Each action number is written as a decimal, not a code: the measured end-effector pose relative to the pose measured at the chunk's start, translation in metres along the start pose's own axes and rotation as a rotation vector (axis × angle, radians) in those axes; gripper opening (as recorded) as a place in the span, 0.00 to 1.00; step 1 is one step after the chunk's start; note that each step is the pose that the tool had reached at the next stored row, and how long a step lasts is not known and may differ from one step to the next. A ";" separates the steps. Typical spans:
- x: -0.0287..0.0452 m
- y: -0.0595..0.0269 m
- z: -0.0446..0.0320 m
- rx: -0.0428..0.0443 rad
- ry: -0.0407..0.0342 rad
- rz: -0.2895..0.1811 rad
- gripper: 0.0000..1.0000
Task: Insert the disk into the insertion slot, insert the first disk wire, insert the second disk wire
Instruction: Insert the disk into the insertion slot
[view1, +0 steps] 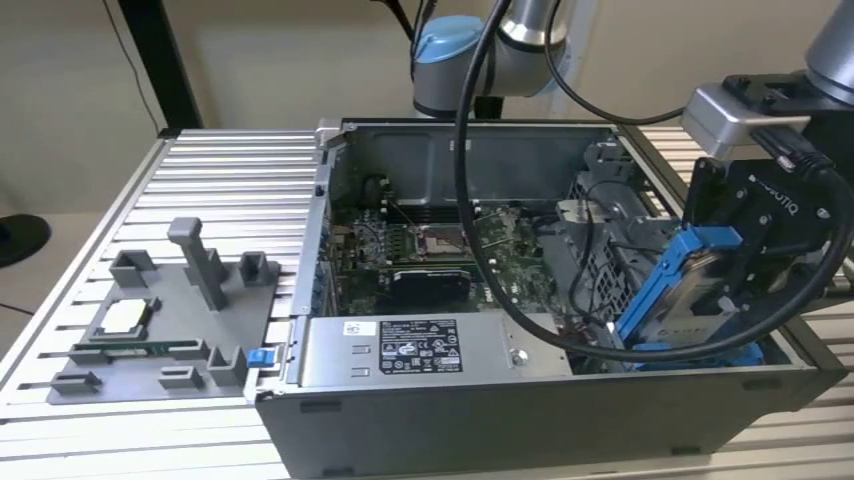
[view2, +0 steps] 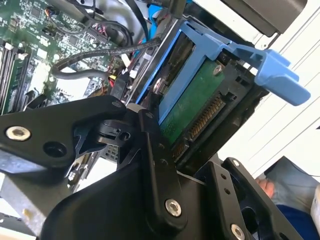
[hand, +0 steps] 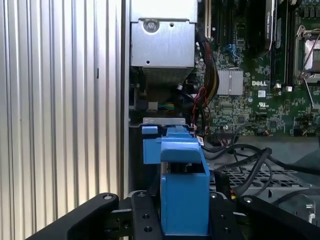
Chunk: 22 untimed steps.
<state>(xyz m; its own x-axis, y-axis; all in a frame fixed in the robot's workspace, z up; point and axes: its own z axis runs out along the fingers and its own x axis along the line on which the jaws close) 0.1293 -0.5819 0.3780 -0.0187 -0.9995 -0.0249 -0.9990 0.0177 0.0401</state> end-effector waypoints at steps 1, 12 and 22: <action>0.0000 0.0000 0.0000 0.0000 0.0000 0.000 0.00; 0.0000 0.0001 0.0000 0.0000 0.0004 0.000 1.00; 0.0000 0.0000 0.0001 0.0001 0.0005 0.000 1.00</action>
<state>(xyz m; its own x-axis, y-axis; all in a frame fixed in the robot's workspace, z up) 0.1293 -0.5819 0.3779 -0.0187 -0.9995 -0.0244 -0.9990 0.0178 0.0400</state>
